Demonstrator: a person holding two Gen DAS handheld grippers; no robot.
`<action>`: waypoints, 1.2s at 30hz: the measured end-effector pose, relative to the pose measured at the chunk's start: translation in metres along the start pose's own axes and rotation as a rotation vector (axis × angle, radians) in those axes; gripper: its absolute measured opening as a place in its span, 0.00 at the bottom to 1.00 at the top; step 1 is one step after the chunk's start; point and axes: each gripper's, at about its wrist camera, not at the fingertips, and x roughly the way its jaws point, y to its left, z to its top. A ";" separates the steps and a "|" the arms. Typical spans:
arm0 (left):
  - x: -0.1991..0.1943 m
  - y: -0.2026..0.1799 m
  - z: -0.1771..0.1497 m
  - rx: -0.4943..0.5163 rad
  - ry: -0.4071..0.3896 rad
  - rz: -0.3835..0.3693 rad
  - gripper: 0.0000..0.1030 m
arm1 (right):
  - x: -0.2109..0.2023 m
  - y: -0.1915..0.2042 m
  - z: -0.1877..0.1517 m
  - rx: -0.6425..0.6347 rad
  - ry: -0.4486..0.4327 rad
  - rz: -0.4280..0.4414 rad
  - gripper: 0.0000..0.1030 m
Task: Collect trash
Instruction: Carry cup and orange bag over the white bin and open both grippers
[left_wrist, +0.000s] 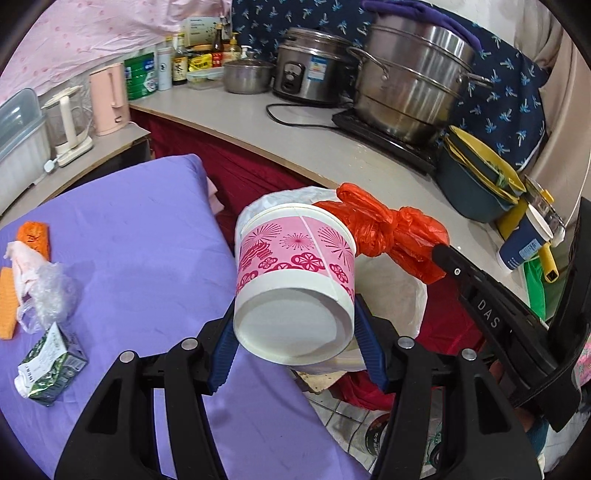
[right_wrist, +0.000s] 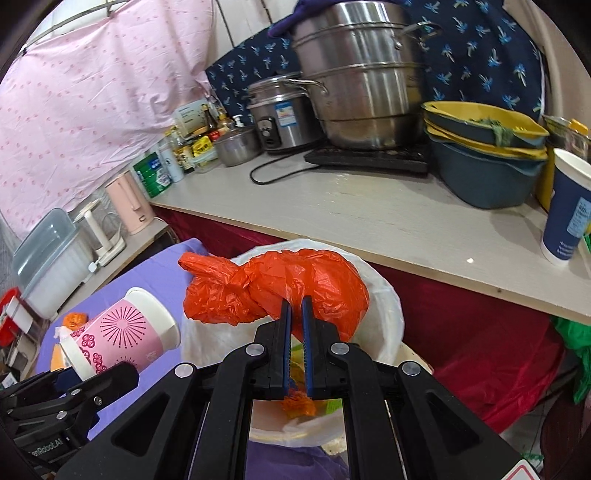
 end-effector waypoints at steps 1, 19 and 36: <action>0.004 -0.003 0.000 0.006 0.003 -0.002 0.54 | 0.001 -0.003 -0.002 0.006 0.004 -0.004 0.06; 0.043 -0.007 -0.003 -0.007 0.058 0.022 0.69 | 0.015 -0.015 -0.013 0.035 0.023 -0.012 0.23; 0.017 0.014 -0.002 -0.031 -0.003 0.076 0.76 | -0.002 0.016 -0.010 -0.008 -0.007 0.024 0.35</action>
